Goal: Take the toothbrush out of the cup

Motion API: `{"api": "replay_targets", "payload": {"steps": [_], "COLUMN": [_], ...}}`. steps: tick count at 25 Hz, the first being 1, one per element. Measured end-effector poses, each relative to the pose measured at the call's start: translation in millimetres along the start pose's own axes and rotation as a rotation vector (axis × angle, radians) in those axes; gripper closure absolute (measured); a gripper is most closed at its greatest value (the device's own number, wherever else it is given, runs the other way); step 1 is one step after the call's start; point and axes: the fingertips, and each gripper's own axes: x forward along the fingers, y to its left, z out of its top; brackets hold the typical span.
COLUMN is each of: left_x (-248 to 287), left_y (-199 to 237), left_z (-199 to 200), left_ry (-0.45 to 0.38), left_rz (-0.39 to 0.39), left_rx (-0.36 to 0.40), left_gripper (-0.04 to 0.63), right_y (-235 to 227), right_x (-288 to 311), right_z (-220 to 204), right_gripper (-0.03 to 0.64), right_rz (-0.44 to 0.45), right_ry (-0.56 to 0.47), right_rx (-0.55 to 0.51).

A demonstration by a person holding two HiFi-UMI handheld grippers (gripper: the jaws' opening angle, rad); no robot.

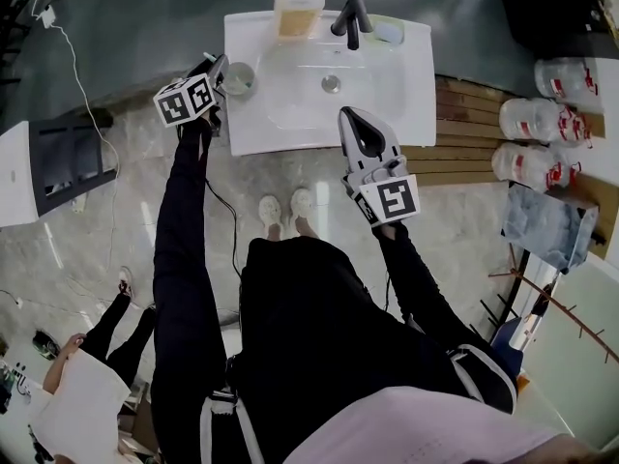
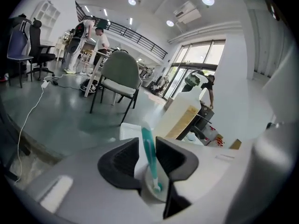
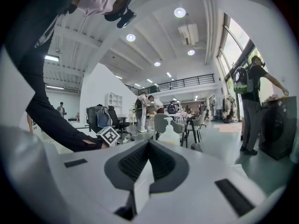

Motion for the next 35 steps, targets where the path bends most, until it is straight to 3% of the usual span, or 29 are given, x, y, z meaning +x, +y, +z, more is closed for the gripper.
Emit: {"api": "replay_targets", "payload": {"steps": [8, 15, 26, 35], "left_x": [-4.5, -38.6, -181.5, -287.5], "left_y": [-12.1, -44.8, -150.5, -212.0], "left_z": [4.9, 34.3, 89.1, 81.4], "left_ry": [-0.029, -0.106, -0.326, -0.453], "left_rz": [-0.032, -0.103, -0.217, -0.254], "left_rx": [0.04, 0.146, 0.369, 0.411], "left_gripper": [0.518, 0.528, 0.528, 0.528], "right_y": [-10.7, -4.7, 14.8, 41.2], "right_x": [-12.0, -17.4, -44.9, -86.5], "right_z": [-1.7, 9.9, 68.0, 113.1], "right_gripper": [0.615, 0.615, 0.615, 0.615], "right_rz": [-0.025, -0.014, -0.014, -0.013], "right_ry": [0.007, -0.006, -0.091, -0.161], "right_rx": [-0.005, -0.019, -0.054, -0.063]}}
